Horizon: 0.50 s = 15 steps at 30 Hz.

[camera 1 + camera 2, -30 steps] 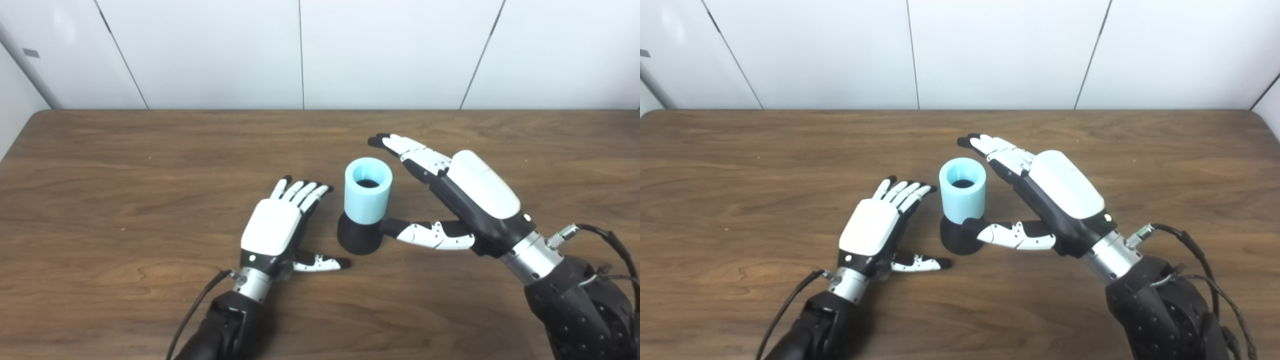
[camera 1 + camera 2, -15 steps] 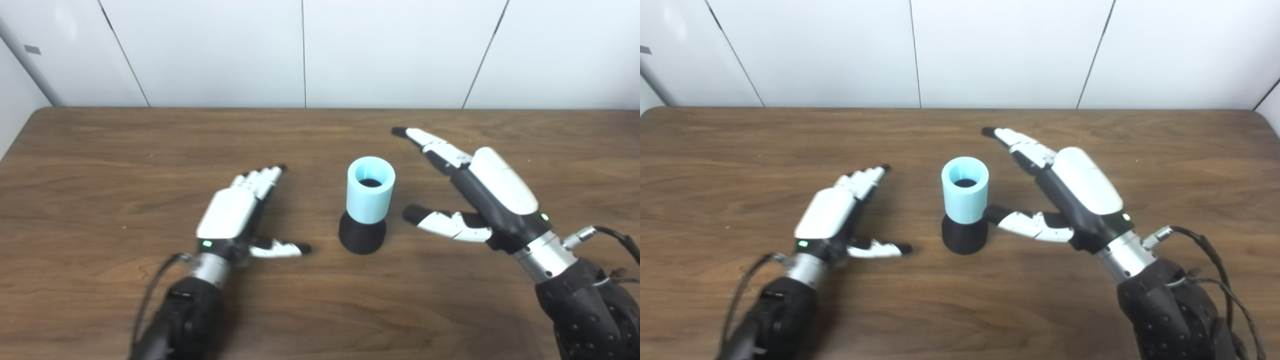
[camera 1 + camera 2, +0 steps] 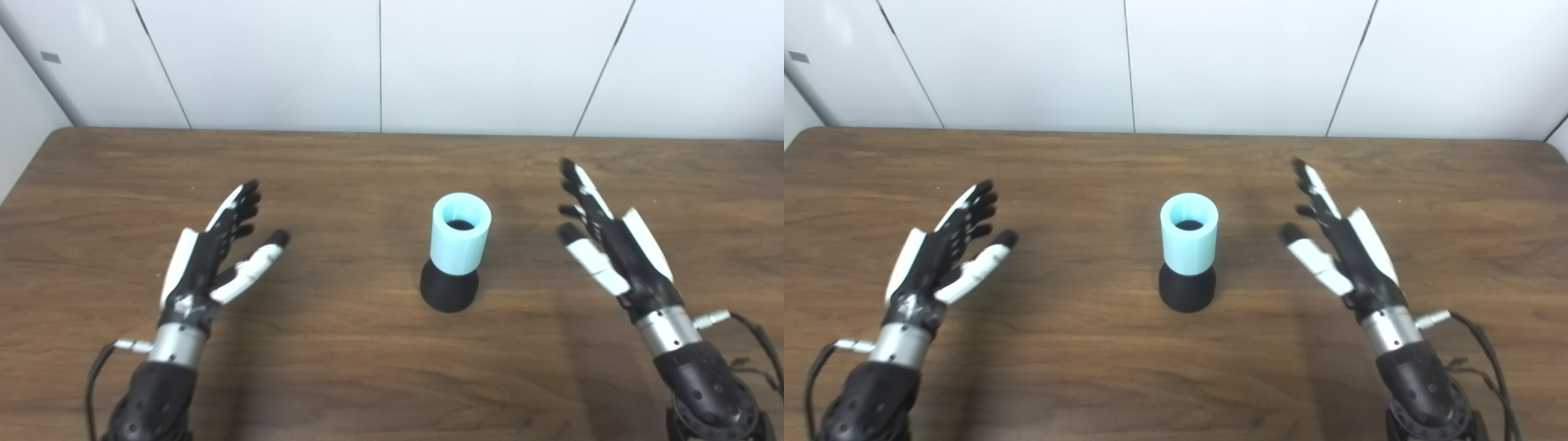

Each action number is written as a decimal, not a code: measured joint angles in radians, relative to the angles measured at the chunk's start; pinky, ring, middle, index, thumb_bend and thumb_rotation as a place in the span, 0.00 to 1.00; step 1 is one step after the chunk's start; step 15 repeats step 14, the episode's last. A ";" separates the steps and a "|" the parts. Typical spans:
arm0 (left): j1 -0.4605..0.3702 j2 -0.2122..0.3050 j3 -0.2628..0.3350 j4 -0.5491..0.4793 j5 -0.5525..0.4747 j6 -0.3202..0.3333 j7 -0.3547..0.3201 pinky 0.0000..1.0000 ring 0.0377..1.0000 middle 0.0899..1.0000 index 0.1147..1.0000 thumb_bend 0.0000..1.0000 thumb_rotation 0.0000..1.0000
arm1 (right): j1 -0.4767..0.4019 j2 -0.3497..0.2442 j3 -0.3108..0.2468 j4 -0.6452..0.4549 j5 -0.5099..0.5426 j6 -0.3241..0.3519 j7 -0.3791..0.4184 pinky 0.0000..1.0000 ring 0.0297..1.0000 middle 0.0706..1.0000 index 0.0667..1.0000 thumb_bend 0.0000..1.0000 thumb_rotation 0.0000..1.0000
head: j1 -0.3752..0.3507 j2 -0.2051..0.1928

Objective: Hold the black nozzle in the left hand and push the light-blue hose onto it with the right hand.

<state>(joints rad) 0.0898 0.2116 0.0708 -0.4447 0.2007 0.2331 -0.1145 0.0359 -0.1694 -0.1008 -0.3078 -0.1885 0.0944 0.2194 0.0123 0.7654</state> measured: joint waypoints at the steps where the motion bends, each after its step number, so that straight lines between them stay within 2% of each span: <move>1: 0.008 -0.002 0.001 0.000 -0.008 -0.005 0.000 0.86 0.89 0.89 0.89 0.53 0.63 | 0.006 0.007 0.000 0.003 0.013 0.001 -0.005 0.86 0.97 0.98 1.00 0.66 1.00 | 0.000 0.000; 4: 0.032 -0.022 0.012 0.001 -0.065 -0.007 -0.001 0.94 0.94 0.93 0.91 0.52 0.67 | 0.023 0.040 0.001 -0.001 0.066 0.021 -0.027 0.87 0.98 0.98 1.00 0.65 1.00 | -0.003 0.005; 6: 0.045 -0.037 0.020 0.007 -0.102 -0.014 -0.001 0.95 0.95 0.94 0.93 0.53 0.71 | 0.042 0.069 0.006 -0.016 0.085 0.038 -0.045 0.85 0.96 0.97 0.99 0.59 1.00 | -0.009 0.008; 8: 0.063 -0.048 0.025 0.014 -0.129 -0.022 -0.001 0.95 0.95 0.95 0.94 0.54 0.76 | 0.063 0.107 0.013 -0.046 0.113 0.066 -0.061 0.87 0.97 0.98 0.99 0.53 1.00 | -0.018 0.012; 11: 0.086 -0.059 0.028 0.031 -0.151 -0.061 0.001 0.98 0.96 0.96 0.96 0.56 0.81 | 0.099 0.152 0.023 -0.068 0.163 0.085 -0.074 0.91 0.98 0.99 1.00 0.50 1.00 | -0.020 0.015; 15: 0.103 -0.063 0.028 0.058 -0.159 -0.092 0.004 0.98 0.96 0.96 0.97 0.58 0.84 | 0.135 0.168 0.037 -0.067 0.185 0.085 -0.079 0.95 0.99 1.00 1.00 0.50 1.00 | -0.026 0.018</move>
